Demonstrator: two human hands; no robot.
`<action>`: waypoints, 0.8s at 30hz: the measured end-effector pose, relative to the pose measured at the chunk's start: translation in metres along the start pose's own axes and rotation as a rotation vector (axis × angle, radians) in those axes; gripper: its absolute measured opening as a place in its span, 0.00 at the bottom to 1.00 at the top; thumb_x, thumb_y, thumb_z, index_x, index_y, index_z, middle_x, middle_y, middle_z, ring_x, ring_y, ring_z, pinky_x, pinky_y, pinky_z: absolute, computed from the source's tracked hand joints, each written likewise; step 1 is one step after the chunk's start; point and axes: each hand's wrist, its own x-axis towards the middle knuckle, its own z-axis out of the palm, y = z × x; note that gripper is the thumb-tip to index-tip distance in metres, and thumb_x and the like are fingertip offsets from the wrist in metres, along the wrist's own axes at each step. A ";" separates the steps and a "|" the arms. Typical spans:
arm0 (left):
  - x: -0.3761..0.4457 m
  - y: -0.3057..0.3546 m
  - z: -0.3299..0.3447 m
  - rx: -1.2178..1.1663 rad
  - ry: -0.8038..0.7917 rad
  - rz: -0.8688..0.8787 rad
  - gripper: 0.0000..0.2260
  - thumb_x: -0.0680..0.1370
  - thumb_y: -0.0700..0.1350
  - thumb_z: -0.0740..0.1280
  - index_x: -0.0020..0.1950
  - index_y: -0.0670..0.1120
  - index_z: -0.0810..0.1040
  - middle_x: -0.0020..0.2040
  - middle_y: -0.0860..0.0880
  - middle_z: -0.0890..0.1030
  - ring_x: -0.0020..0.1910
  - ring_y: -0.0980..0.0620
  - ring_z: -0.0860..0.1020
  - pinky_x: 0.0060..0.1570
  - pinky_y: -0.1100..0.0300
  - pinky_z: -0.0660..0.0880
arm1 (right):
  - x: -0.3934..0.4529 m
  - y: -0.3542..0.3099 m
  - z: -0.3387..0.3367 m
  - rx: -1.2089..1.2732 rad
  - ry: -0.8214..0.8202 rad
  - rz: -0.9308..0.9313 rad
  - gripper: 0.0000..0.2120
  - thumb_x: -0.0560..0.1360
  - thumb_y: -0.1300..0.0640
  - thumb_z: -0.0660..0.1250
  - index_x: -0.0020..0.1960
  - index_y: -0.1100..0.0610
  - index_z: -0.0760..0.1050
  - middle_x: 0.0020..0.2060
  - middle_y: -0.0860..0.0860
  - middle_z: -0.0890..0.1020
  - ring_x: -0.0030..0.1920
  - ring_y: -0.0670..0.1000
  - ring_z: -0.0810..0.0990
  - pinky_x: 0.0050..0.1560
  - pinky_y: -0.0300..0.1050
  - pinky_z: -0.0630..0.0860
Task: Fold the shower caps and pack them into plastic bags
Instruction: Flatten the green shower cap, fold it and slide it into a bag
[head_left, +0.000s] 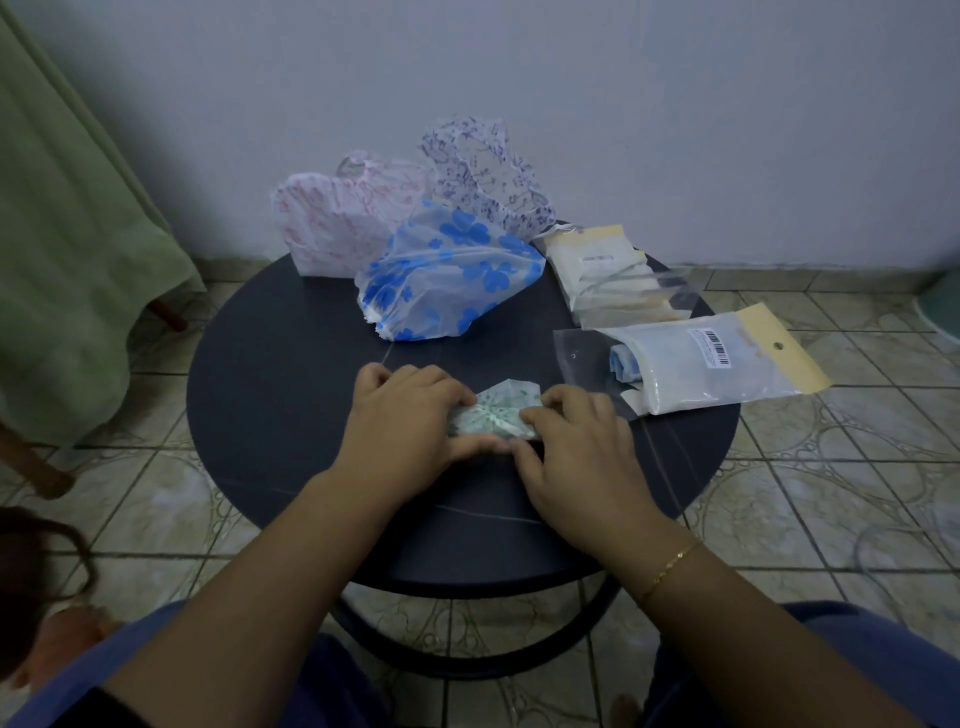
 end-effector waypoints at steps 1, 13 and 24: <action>-0.001 -0.001 -0.001 0.011 -0.022 0.008 0.30 0.66 0.73 0.57 0.58 0.58 0.77 0.56 0.59 0.76 0.56 0.59 0.72 0.55 0.61 0.51 | 0.000 0.001 -0.001 -0.014 -0.024 -0.019 0.19 0.78 0.47 0.59 0.66 0.51 0.71 0.63 0.48 0.68 0.63 0.51 0.62 0.59 0.46 0.59; -0.003 -0.001 -0.003 0.051 -0.034 -0.144 0.18 0.77 0.64 0.49 0.53 0.57 0.73 0.44 0.56 0.78 0.50 0.56 0.72 0.52 0.58 0.52 | 0.020 -0.004 -0.008 0.394 -0.026 0.141 0.12 0.79 0.52 0.59 0.62 0.50 0.73 0.38 0.40 0.68 0.55 0.52 0.70 0.59 0.48 0.67; 0.014 -0.006 0.027 0.075 0.020 -0.239 0.33 0.74 0.61 0.35 0.56 0.56 0.78 0.58 0.56 0.77 0.57 0.52 0.73 0.54 0.56 0.53 | 0.042 -0.021 0.024 -0.016 0.129 0.038 0.21 0.80 0.53 0.50 0.69 0.58 0.69 0.68 0.54 0.70 0.67 0.55 0.68 0.60 0.48 0.65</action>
